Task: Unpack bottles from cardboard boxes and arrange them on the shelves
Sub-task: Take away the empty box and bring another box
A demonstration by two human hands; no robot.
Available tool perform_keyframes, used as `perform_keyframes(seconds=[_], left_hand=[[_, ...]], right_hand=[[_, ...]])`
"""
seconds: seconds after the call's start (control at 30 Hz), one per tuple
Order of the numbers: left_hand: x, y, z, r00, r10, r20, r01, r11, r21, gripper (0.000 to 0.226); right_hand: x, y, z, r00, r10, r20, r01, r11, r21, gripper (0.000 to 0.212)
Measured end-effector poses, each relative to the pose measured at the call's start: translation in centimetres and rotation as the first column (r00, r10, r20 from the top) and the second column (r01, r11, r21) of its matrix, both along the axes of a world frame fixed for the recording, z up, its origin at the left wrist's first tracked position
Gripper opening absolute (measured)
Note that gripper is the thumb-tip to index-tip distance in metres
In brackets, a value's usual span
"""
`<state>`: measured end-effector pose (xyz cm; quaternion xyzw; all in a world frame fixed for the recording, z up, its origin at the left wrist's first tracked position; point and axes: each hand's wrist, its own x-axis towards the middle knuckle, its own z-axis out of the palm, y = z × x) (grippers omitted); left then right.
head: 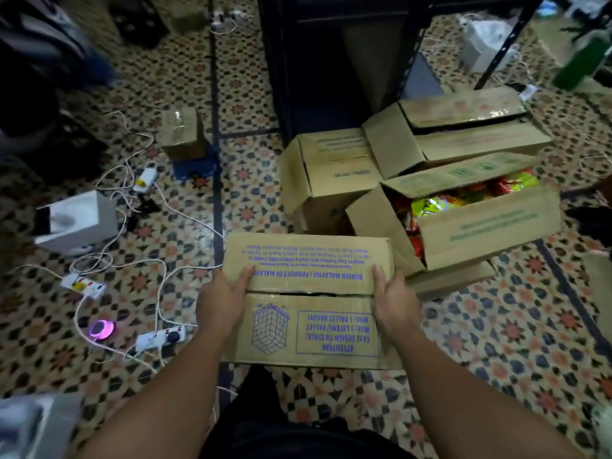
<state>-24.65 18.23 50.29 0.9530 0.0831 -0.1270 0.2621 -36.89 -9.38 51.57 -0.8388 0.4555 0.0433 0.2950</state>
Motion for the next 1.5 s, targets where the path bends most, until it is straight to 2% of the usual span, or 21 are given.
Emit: perform_keyframes(seconds=[0.1, 0.23, 0.33, 0.43, 0.57, 0.8, 0.97, 1.1, 1.27, 1.33, 1.37, 1.43, 1.5], left_hand=[[2.7, 2.3, -0.9, 0.999, 0.037, -0.014, -0.038, 0.998, -0.042, 0.087], [7.0, 4.6, -2.4, 0.995, 0.085, -0.058, -0.090, 0.993, -0.077, 0.085], [9.8, 5.9, -4.8, 0.987, 0.124, -0.103, -0.131, 0.989, -0.064, 0.090], [12.1, 6.4, -8.0, 0.979, 0.156, -0.129, -0.163, 0.986, -0.044, 0.093], [14.9, 6.0, -16.0, 0.972, 0.161, -0.171, -0.163, 0.987, 0.005, 0.099], [17.8, 3.9, -35.2, 0.935, 0.250, -0.253, -0.243, 0.968, 0.057, 0.082], [18.8, 2.6, -46.9, 0.926, 0.227, -0.301, -0.231, 0.973, 0.020, 0.074], [18.9, 2.9, -53.2, 0.921, 0.195, -0.337, -0.201, 0.979, 0.019, 0.077], [19.0, 3.1, -55.5, 0.946, 0.089, -0.310, -0.083, 0.996, 0.035, 0.065], [19.0, 3.3, -55.3, 0.951, 0.020, -0.309, -0.040, 0.997, -0.059, 0.074], [19.2, 3.5, -55.0, 0.957, -0.055, -0.286, 0.031, 0.996, -0.088, 0.081], [20.0, 4.0, -54.2, 0.932, -0.269, -0.244, 0.262, 0.963, -0.063, 0.092], [21.4, 4.7, -53.7, 0.810, -0.505, -0.298, 0.522, 0.852, -0.027, 0.102]], right_hand=[[4.0, 1.8, -0.1, 0.999, 0.031, -0.017, -0.031, 1.000, 0.000, 0.060], [9.0, 4.4, -3.1, 0.996, 0.083, -0.040, -0.086, 0.993, -0.079, 0.074], [12.6, 6.0, -5.7, 0.994, 0.096, -0.051, -0.100, 0.990, -0.094, 0.067], [15.7, 6.5, -9.5, 0.991, 0.123, -0.058, -0.126, 0.991, -0.039, 0.064], [18.4, 6.5, -17.8, 0.968, 0.223, -0.118, -0.216, 0.974, 0.069, 0.081], [23.0, 4.5, -35.7, 0.892, 0.418, -0.174, -0.376, 0.898, 0.228, 0.099], [24.1, 2.6, -47.6, 0.881, 0.430, -0.198, -0.383, 0.893, 0.234, 0.113], [24.4, 2.1, -52.6, 0.870, 0.443, -0.217, -0.383, 0.884, 0.266, 0.131], [24.2, 2.5, -55.4, 0.860, 0.432, -0.271, -0.367, 0.893, 0.260, 0.141], [24.0, 2.8, -55.8, 0.828, 0.458, -0.323, -0.439, 0.888, 0.136, 0.134], [23.8, 3.1, -55.9, 0.792, 0.507, -0.339, -0.528, 0.849, 0.036, 0.127], [23.5, 4.0, -55.7, 0.685, 0.656, -0.319, -0.713, 0.692, -0.108, 0.107], [23.6, 5.3, -55.6, 0.528, 0.815, -0.238, -0.848, 0.519, -0.106, 0.090]])
